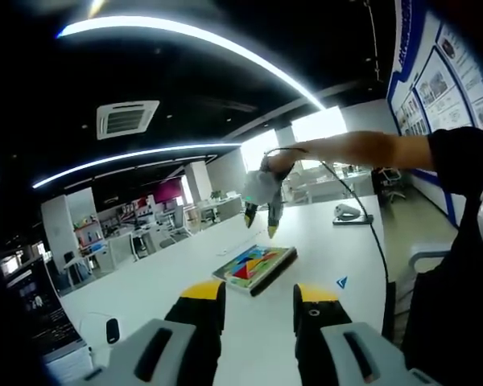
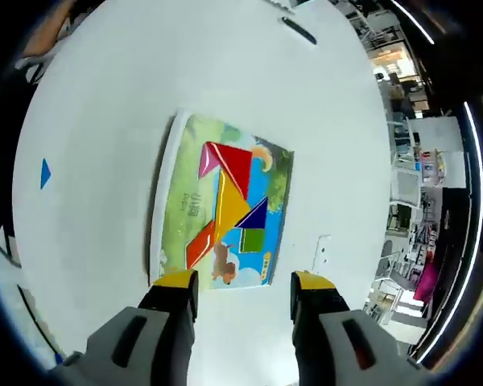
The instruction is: Pick up the tangram pieces one by one and place each piece onto its matching region on the pattern sheet, fitting the shapes together until the outline on the sheet is completely filled by the tangram pieces
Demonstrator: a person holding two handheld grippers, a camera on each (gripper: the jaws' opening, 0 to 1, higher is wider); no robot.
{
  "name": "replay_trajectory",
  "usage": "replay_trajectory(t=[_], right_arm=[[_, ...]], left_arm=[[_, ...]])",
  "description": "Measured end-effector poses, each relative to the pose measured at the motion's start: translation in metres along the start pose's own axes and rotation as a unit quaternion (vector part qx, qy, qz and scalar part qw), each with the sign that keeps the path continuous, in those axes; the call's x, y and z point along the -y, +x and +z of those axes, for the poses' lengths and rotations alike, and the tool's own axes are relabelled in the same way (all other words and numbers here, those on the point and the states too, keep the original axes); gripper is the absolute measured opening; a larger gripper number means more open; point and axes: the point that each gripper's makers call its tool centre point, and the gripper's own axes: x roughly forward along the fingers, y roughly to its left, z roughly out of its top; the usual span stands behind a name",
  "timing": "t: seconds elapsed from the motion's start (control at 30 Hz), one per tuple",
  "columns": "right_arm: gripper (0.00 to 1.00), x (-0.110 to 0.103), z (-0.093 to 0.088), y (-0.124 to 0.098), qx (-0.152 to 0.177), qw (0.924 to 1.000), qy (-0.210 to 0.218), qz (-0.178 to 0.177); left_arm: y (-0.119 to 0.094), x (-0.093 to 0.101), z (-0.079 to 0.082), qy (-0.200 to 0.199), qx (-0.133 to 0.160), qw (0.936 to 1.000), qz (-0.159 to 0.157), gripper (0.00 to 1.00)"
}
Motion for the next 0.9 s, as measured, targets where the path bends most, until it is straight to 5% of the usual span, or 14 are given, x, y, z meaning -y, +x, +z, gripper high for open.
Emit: replay_trajectory(t=[0.13,0.27,0.33,0.57,0.63,0.9], right_arm=[[0.50,0.009,0.013,-0.026,0.085,0.9901,0.096,-0.057],[0.50,0.012,0.018,-0.062,0.192,0.9552,0.201,-0.102],[0.50,0.008,0.011,-0.078,0.211,0.9419,0.230,-0.123],[0.50,-0.019,0.007,-0.147,0.339,0.8670,0.307,-0.198],[0.50,-0.033,0.002,-0.162,0.356,0.8513,0.324,-0.210],[0.58,-0.077,-0.040,-0.197,0.428,0.7598,0.415,-0.259]], left_arm=[[0.000,-0.001,0.000,-0.001,0.000,1.0000,0.002,0.35],[0.002,-0.003,0.001,-0.001,-0.002,1.0000,0.005,0.35],[0.004,-0.002,0.001,-0.001,-0.003,1.0000,0.003,0.35],[0.009,-0.001,0.004,-0.002,-0.001,0.9999,0.010,0.35],[0.009,-0.003,0.005,-0.005,0.002,0.9999,0.015,0.35],[0.004,-0.018,0.022,-0.049,0.052,0.9966,0.041,0.35]])
